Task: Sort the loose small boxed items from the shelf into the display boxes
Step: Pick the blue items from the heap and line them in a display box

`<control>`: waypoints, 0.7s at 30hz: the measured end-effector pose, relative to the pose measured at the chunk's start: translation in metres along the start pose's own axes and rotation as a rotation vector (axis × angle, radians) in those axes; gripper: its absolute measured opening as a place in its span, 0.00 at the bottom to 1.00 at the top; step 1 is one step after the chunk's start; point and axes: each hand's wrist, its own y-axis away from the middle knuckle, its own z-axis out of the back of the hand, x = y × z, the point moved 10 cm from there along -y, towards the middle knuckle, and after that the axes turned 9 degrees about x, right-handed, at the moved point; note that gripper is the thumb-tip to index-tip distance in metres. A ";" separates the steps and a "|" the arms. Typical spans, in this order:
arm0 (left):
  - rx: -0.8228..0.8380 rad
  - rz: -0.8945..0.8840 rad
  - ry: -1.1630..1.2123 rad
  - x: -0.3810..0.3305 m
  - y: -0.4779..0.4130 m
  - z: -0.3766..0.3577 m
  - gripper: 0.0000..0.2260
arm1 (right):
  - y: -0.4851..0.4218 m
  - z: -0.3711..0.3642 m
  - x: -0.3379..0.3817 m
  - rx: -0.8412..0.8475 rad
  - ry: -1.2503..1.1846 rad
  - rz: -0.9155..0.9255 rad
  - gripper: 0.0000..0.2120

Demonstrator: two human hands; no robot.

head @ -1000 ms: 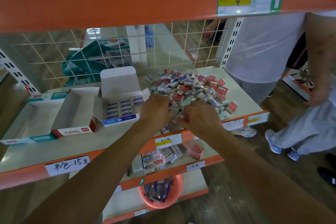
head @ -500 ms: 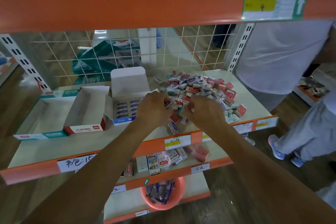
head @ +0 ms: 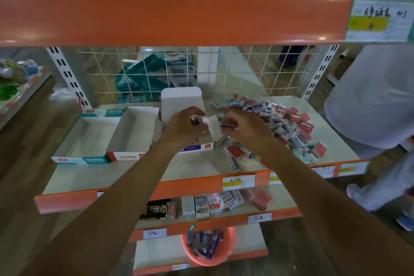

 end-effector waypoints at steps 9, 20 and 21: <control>0.008 0.135 0.160 0.033 0.001 0.017 0.05 | -0.035 -0.029 0.028 0.117 0.144 0.097 0.09; 0.002 0.156 -0.020 0.041 0.004 0.029 0.09 | -0.051 -0.052 0.038 0.219 0.325 0.163 0.05; 0.012 0.162 -0.026 0.042 0.004 0.028 0.10 | -0.051 -0.053 0.037 0.211 0.325 0.167 0.05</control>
